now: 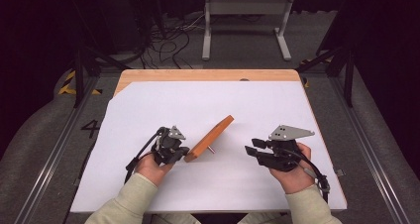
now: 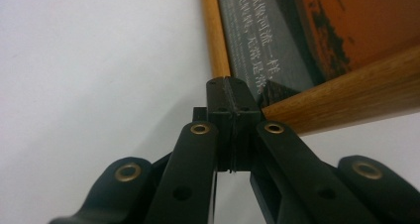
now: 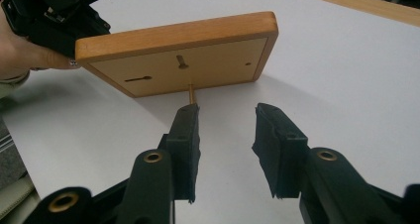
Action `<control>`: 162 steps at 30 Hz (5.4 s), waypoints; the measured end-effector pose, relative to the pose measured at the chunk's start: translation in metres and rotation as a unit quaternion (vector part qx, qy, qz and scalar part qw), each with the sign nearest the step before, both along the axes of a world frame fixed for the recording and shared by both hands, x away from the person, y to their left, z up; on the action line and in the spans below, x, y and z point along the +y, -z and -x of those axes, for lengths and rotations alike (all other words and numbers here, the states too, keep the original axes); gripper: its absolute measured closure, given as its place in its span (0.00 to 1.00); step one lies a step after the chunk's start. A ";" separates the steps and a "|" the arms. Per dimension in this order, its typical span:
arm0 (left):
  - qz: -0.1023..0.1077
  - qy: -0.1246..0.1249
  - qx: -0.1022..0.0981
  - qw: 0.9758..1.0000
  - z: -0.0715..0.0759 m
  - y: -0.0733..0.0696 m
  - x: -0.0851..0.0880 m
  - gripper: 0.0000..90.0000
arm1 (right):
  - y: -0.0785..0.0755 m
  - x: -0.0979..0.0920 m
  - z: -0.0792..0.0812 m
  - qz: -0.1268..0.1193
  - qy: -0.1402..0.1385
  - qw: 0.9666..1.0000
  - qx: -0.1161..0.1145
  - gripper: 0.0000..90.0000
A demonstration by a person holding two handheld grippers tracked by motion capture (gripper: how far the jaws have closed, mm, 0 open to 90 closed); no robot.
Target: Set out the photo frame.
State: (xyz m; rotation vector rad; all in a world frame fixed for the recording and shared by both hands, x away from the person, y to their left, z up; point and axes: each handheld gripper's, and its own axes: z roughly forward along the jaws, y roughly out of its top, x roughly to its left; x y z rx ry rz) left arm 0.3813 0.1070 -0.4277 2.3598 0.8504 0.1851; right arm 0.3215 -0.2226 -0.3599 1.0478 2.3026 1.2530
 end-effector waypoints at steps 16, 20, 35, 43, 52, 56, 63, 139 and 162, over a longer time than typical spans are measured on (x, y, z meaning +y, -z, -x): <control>0.033 0.028 0.038 0.998 0.008 -0.001 -0.013 1.00 | -0.002 0.001 0.001 -0.010 -0.005 1.000 0.009 0.67; 0.037 0.038 0.047 0.997 0.012 -0.001 -0.016 1.00 | -0.004 0.004 0.001 -0.017 -0.004 1.000 0.022 0.62; 0.041 0.053 0.043 0.997 0.021 -0.003 -0.021 0.95 | -0.020 0.043 -0.015 -0.027 -0.032 0.998 0.055 0.55; 0.070 0.017 0.024 0.997 0.014 -0.012 0.004 0.90 | -0.016 0.076 -0.040 -0.009 -0.032 0.994 0.105 0.54; 0.079 -0.010 0.015 0.997 0.010 -0.013 0.017 0.88 | -0.003 0.106 -0.068 0.028 -0.013 0.988 0.153 0.44; 0.076 -0.012 0.014 0.997 0.009 -0.013 0.018 0.88 | 0.003 0.117 -0.078 0.046 -0.003 0.983 0.179 0.44; 0.074 -0.012 0.012 0.997 0.009 -0.012 0.020 0.88 | 0.009 0.128 -0.088 0.076 0.003 0.974 0.214 0.61; 0.076 -0.062 0.024 0.995 0.019 -0.005 0.055 0.87 | -0.010 0.094 -0.131 0.242 -0.359 0.894 0.111 0.64; 0.109 -0.073 -0.004 0.991 0.023 -0.009 0.070 0.55 | -0.037 -0.005 -0.074 0.121 -0.203 0.971 -0.043 0.21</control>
